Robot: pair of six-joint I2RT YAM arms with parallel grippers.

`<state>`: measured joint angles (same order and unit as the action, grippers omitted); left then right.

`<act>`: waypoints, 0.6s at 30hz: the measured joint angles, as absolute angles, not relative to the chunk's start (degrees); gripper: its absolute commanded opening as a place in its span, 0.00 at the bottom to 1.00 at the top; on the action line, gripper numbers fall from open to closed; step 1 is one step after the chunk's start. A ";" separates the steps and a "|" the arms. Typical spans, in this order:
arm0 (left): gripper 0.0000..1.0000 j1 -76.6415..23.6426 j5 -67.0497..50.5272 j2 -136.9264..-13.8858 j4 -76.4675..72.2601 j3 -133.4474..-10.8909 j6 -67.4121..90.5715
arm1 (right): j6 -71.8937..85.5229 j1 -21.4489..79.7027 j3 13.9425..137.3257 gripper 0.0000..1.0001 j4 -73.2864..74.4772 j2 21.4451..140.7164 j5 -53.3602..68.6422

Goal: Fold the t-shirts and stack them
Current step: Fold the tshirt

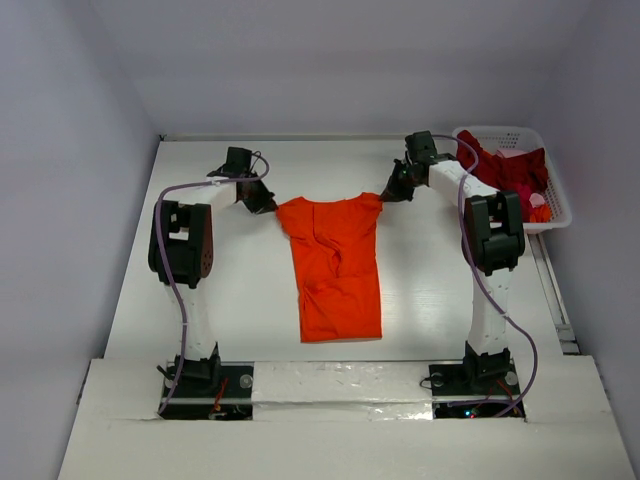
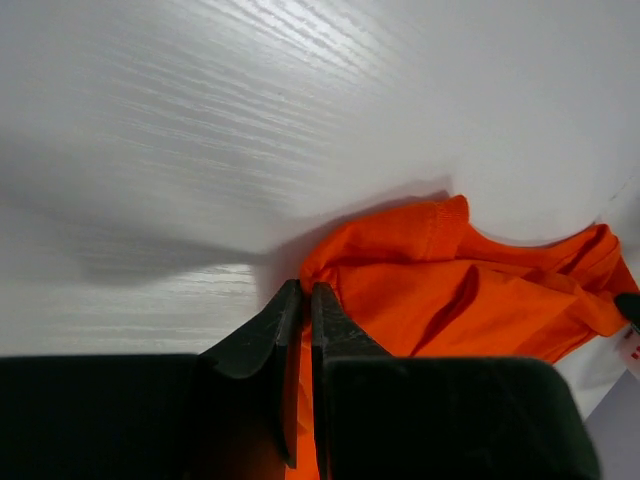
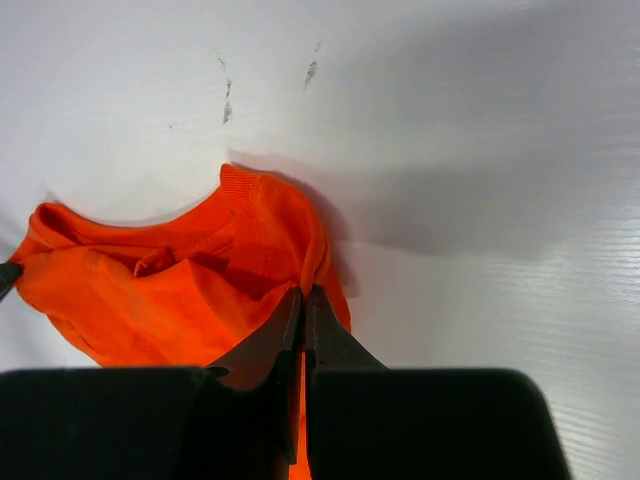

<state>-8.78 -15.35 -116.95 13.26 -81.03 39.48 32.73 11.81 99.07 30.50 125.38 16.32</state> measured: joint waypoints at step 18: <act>0.00 -8.78 -16.05 -110.80 20.25 -84.58 39.13 | 30.57 11.81 97.97 0.00 32.67 112.44 20.47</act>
<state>-8.78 -16.05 -110.80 20.25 -84.58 39.13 30.57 11.81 97.97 32.67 112.44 20.47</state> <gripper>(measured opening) 0.021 0.030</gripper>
